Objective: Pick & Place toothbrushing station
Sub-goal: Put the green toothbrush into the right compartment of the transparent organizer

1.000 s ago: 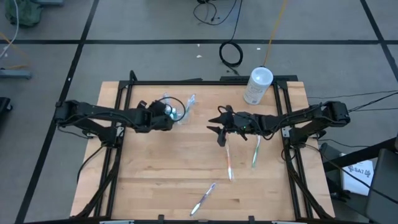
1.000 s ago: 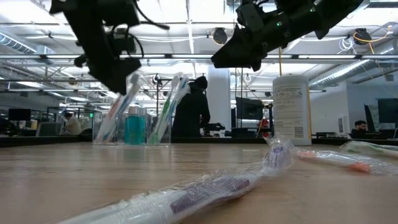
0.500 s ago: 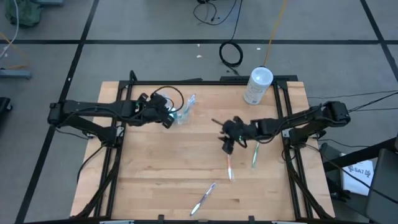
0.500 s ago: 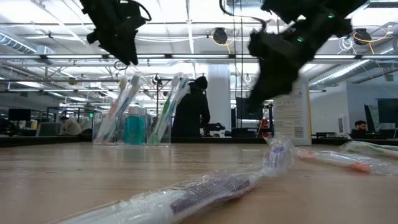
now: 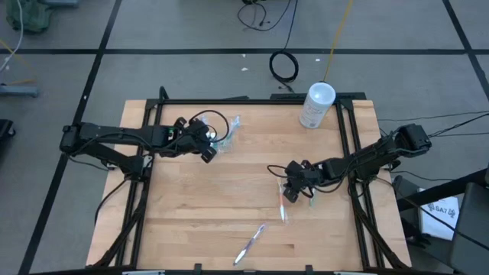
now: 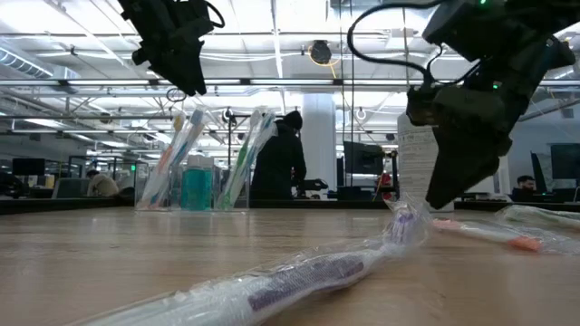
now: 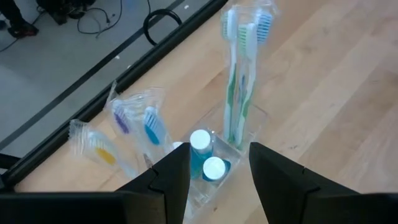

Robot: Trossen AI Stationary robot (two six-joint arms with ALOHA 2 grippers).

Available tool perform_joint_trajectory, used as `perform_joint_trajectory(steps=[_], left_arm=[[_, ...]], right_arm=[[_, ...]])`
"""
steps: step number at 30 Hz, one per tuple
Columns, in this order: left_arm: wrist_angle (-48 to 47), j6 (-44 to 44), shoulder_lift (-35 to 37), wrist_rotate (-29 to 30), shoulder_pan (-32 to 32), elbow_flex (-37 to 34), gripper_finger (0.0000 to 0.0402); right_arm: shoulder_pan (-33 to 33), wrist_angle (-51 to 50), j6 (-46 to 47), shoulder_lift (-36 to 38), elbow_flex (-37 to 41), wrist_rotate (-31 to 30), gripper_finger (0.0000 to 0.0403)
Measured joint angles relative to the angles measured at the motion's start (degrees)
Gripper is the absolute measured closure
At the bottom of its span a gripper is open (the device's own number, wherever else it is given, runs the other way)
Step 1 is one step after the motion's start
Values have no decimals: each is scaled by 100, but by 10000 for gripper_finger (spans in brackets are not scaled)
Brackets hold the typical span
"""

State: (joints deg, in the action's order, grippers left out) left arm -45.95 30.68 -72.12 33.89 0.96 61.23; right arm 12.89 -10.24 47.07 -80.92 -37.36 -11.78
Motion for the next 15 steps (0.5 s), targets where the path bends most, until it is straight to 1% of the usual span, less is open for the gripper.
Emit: perform_joint_trajectory(steps=[3,5,7,12,15], left_arm=[[-1,2,2,2,-26,0,231],[1,7,1,4,-36,0,231],[7,0,1,2,-38,0,231],[20,8,1,46,-36,0,231],[27,2,1,63,-36,0,231]], right_arm=[[-180,-447,-41,103,0,190,268],[-314,-795,-58,294,-1,358,268],[-418,-1314,124,578,-2,460,268],[-469,-2565,426,1470,-2,430,268],[-407,-3009,1158,1879,52,124,268]])
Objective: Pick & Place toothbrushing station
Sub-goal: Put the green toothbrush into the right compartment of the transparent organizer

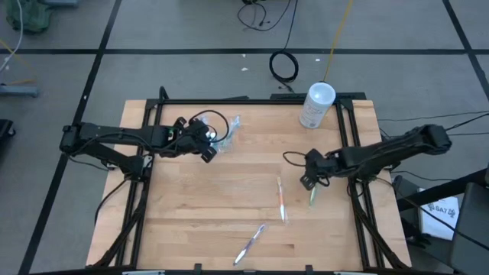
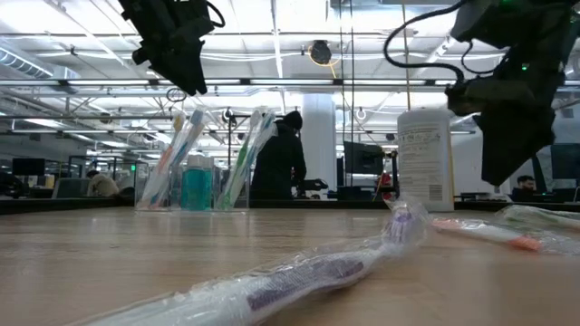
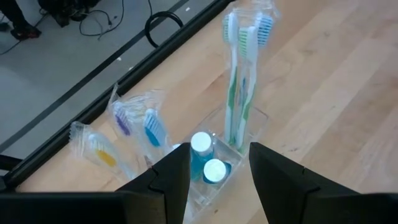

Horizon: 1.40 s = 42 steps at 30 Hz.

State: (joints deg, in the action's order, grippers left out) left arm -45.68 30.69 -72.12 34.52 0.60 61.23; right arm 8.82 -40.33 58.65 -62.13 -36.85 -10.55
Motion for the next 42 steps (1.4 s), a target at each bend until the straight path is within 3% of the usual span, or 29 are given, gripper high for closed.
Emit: perform_joint_trajectory(steps=[3,6,11,17,22,28,31,38,42], left_arm=[[19,-17,0,0,0,0,231],[17,-17,0,2,0,0,231],[21,-19,0,2,0,0,231],[52,-19,0,2,0,0,231],[54,-21,0,0,0,0,231],[64,-21,0,2,0,0,231],[94,-24,0,2,0,0,231],[204,-109,0,4,0,0,231],[371,-216,0,6,0,0,231]], right_arm=[[69,-107,598,224,180,-104,268],[150,-145,678,347,402,417,268],[229,-500,1155,453,623,458,268],[229,-282,1599,460,893,-189,268],[227,468,1867,470,1348,-20,268],[229,806,1967,474,1755,-346,271],[223,866,1666,471,1767,-407,289],[214,1564,1026,516,1776,-561,381],[212,2416,716,573,1817,-418,391]])
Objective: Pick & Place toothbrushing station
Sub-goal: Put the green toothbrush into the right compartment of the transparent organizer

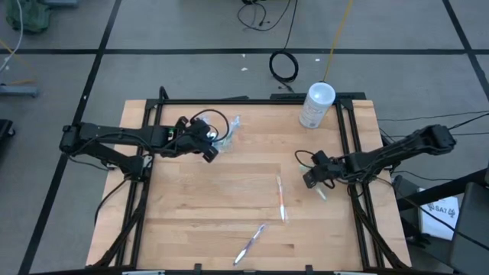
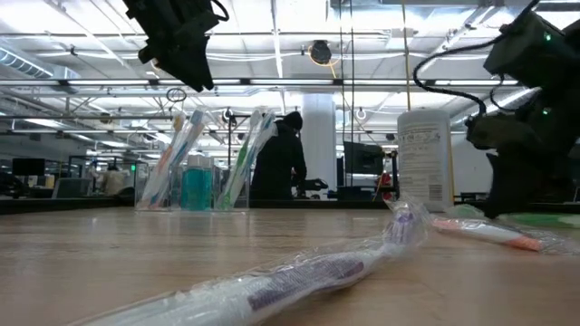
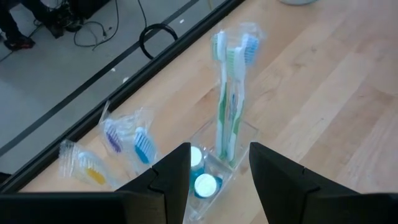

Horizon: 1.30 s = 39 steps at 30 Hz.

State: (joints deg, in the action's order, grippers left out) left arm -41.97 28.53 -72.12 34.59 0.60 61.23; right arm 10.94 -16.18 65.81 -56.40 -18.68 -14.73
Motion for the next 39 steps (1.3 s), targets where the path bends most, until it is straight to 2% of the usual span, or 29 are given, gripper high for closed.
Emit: perform_joint_trajectory(steps=[5,11,15,17,19,23,31,35,39], left_arm=[[47,-266,0,-4,-30,0,231],[241,-427,0,47,-217,-2,231],[312,-600,114,46,-320,-3,231],[339,-601,224,67,-341,-2,231],[329,-601,290,147,-339,2,231],[358,-576,348,227,-337,-2,231],[350,-592,387,203,-506,0,231],[356,-589,398,314,-633,0,231],[319,-586,396,345,-782,0,231]], right_arm=[[-18,2253,-1097,53,-6,-143,392],[-175,6010,-4078,-121,-24,-729,397],[-210,8318,-6201,-694,-41,-1090,397],[-238,9375,-7036,-1190,-149,-960,397],[-283,10124,-7598,-1718,-352,-583,396],[-441,10420,-8265,-2767,-1100,-10,392],[-966,10244,-9059,-4664,-2985,-14,391],[-1307,10252,-8709,-5400,-3723,25,391],[-1612,10233,-8153,-6016,-4292,413,390]])
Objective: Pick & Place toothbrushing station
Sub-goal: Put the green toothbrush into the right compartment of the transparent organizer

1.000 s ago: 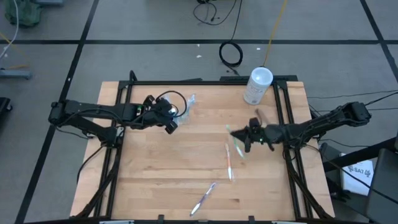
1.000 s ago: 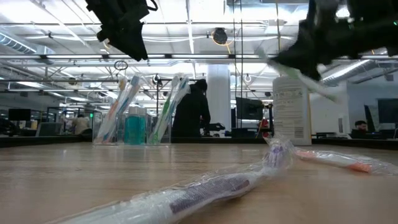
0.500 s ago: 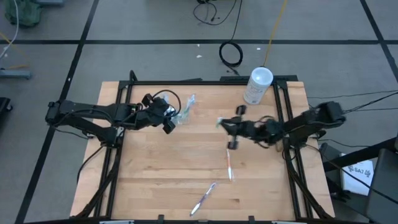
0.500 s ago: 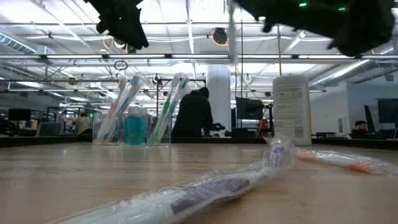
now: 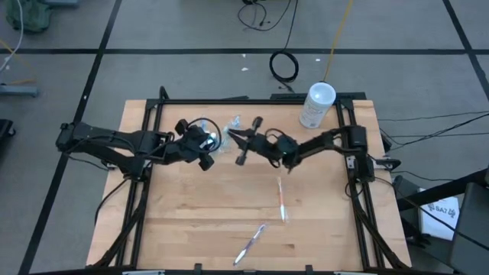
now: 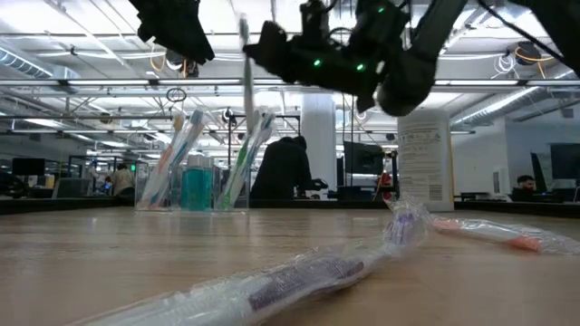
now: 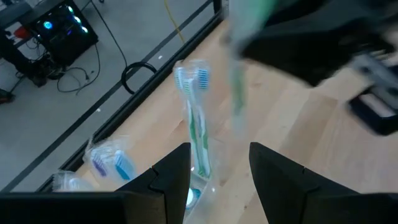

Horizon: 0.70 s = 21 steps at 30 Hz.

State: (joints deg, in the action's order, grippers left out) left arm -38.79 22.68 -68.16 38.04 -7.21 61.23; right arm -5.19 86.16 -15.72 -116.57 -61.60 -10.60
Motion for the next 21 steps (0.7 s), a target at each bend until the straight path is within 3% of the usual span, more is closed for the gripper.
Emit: perform_joint_trajectory(steps=[6,14,21], left_arm=[[-4,6,0,14,-127,0,231],[-55,2,0,101,-266,0,231],[-71,-121,0,101,-270,0,231]], right_arm=[[-283,13,397,-617,-563,45,390],[-528,-19,896,-975,-555,6,390],[-599,-1151,1214,-993,-555,36,390]])
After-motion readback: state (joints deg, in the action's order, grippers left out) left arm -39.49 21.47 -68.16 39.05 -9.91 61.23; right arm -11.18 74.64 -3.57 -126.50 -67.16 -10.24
